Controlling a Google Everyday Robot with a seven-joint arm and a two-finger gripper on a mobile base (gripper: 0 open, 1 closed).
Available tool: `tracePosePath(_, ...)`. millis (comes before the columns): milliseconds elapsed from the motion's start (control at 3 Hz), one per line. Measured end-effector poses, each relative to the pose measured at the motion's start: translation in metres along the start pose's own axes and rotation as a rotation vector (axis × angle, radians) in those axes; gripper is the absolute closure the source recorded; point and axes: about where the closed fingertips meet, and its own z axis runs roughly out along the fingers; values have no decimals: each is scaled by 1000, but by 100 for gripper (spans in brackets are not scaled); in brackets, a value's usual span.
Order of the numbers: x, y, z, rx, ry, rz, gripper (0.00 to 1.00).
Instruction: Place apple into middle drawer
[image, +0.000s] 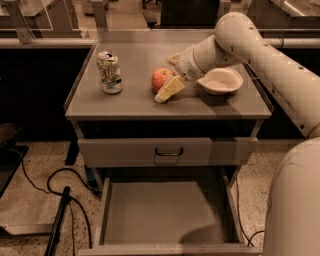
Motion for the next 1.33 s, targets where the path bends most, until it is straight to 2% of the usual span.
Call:
tracePosePath(1000, 0, 0, 0, 0, 0, 0, 86)
tracePosePath(1333, -10, 2, -5, 29, 6, -24, 100)
